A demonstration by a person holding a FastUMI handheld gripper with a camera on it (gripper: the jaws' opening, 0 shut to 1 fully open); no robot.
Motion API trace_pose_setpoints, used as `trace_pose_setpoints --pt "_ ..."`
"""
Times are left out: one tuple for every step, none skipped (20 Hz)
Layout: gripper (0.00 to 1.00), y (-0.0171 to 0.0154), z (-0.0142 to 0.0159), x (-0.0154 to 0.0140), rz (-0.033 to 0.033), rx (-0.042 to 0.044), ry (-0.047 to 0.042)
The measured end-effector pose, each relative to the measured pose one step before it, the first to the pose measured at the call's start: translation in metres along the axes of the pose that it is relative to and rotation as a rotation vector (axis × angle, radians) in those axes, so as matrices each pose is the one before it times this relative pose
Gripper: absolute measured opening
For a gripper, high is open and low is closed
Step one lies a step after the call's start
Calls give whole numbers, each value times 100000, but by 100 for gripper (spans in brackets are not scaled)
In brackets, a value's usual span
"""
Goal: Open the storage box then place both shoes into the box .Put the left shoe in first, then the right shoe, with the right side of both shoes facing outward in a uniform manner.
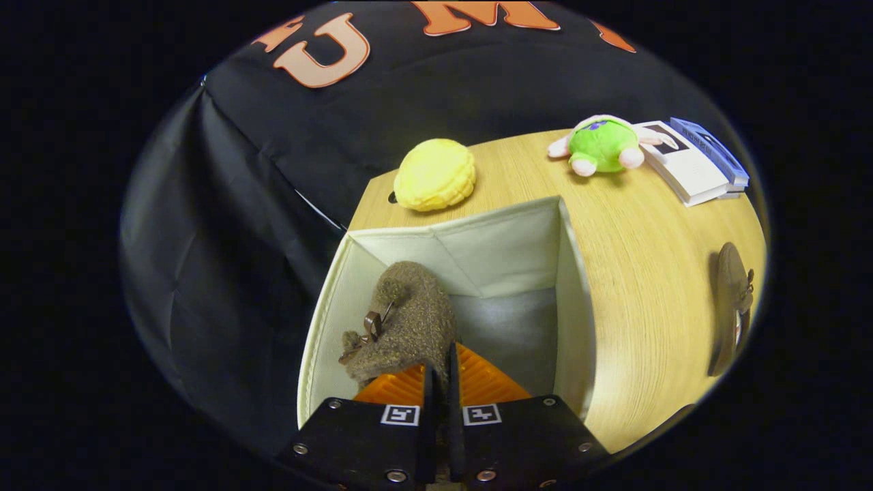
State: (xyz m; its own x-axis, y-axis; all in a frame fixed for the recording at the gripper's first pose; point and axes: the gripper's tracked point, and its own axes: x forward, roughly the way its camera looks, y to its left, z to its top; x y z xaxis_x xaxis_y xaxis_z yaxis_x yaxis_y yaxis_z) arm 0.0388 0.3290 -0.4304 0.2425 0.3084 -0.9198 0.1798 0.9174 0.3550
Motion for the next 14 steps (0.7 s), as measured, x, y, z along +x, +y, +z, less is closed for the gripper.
trace_pose_setpoints --pt "12 246 -394 355 -8 417 1617" --pt "19 405 -232 389 1032 -581 1107" --pt "27 436 -437 -22 1396 -1148 1625" --pt "43 563 -250 -129 3601 -854 1558" --pt "50 729 -422 -345 3041 -642 1641" --pt "65 374 -262 -643 2021 -1014 509" --pt "69 241 39 -702 1926 -2407 -1032" --pt "74 182 -51 -748 1563 -2127 -1078" --pt "75 258 50 -967 1962 -2236 -1646" --pt "78 282 21 -1195 1712 -2078 -1883" --pt "80 -79 392 -1066 654 -2543 -2828" --pt "82 -515 348 -1231 -618 -2672 -2800" --pt "85 -796 404 -1153 -782 -1729 -2822" --pt "90 -633 489 -1068 -462 -367 -2937"
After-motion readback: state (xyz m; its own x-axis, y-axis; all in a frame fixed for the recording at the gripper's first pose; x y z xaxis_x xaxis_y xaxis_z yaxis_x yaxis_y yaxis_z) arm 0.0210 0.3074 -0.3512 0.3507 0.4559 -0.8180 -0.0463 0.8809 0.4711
